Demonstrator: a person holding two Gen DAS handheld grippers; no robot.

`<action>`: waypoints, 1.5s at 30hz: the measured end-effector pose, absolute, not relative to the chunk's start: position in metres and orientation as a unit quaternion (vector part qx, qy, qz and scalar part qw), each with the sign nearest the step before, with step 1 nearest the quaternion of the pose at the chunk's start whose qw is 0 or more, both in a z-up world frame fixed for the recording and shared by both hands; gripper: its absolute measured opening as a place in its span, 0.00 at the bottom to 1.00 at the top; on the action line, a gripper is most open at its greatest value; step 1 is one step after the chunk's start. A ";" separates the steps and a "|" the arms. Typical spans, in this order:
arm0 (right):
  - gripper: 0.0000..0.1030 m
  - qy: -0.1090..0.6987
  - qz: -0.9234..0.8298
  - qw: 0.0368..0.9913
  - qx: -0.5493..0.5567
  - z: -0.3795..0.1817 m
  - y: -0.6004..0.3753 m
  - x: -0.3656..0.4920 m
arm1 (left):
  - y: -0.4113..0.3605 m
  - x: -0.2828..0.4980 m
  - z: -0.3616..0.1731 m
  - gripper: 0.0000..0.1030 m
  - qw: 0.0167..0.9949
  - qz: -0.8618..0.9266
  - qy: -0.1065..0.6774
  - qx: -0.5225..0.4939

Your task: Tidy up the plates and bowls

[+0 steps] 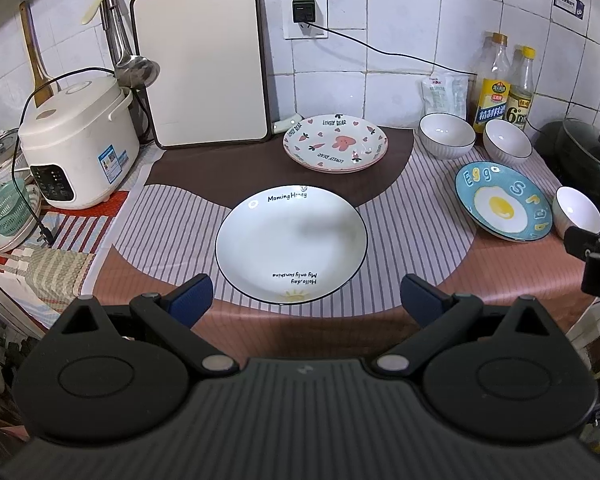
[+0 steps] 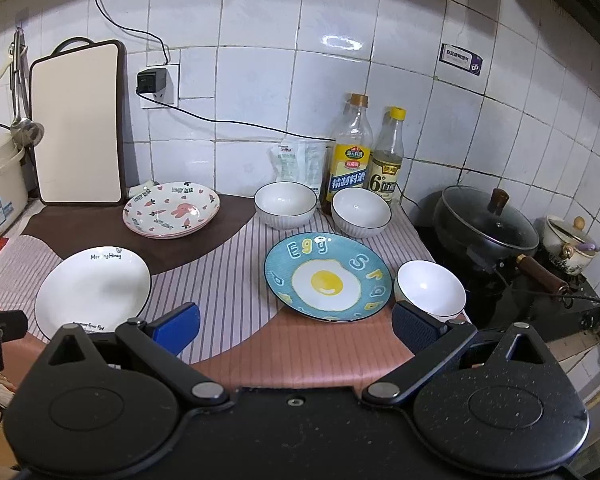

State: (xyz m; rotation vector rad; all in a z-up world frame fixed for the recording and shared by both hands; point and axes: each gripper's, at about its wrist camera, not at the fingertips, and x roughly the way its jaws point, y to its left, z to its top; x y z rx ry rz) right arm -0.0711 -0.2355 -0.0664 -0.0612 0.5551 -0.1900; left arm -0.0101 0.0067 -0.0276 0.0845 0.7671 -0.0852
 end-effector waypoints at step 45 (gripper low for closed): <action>0.93 0.259 0.211 0.943 0.001 -0.186 -0.161 0.089 | 0.105 0.123 -0.131 0.79 0.905 0.023 0.424 -0.029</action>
